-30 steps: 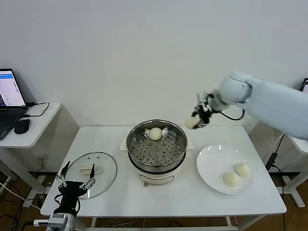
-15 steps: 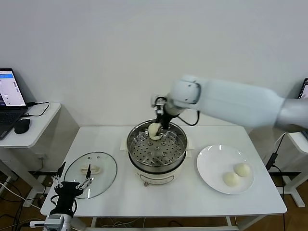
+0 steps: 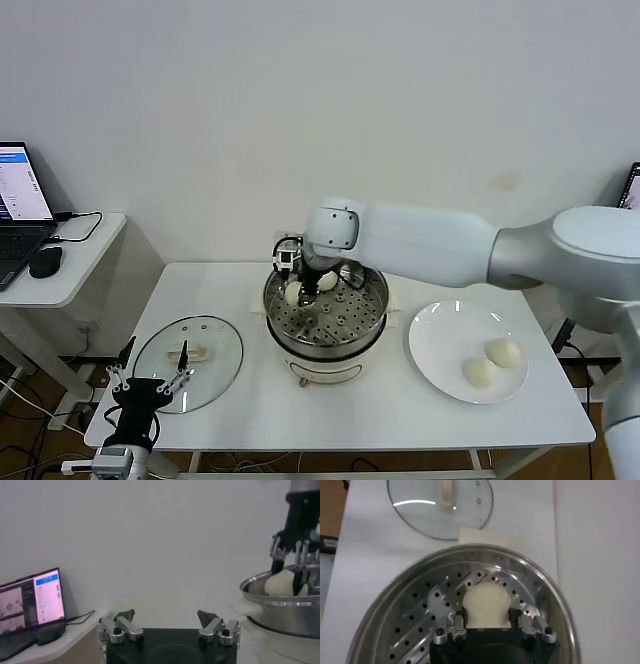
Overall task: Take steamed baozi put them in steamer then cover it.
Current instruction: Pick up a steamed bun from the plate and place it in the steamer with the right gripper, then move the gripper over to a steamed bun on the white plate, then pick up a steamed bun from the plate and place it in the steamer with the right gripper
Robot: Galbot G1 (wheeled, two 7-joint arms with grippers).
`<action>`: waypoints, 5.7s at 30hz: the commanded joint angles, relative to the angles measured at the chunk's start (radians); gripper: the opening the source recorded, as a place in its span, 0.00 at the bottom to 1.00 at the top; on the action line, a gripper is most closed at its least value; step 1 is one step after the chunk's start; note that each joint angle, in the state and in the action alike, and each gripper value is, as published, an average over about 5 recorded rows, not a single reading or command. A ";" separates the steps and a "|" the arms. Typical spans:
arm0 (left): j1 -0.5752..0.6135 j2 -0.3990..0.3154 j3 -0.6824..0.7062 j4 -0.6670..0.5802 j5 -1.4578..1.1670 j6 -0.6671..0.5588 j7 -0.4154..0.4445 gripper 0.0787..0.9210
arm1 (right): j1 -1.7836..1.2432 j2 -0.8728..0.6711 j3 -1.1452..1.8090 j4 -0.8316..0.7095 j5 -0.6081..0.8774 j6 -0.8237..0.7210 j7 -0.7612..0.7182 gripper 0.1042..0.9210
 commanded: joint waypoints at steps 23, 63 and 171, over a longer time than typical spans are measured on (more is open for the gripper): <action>-0.001 -0.002 0.025 -0.043 0.018 0.013 0.007 0.88 | 0.168 -0.201 0.030 0.119 -0.076 0.072 -0.212 0.88; 0.015 0.024 0.009 -0.039 -0.020 0.052 0.016 0.88 | -0.512 -1.012 0.441 0.378 -0.802 0.491 -0.466 0.88; 0.011 -0.024 -0.023 -0.041 0.008 0.024 0.001 0.88 | 0.014 -0.155 -0.008 0.181 -0.809 0.995 -0.318 0.62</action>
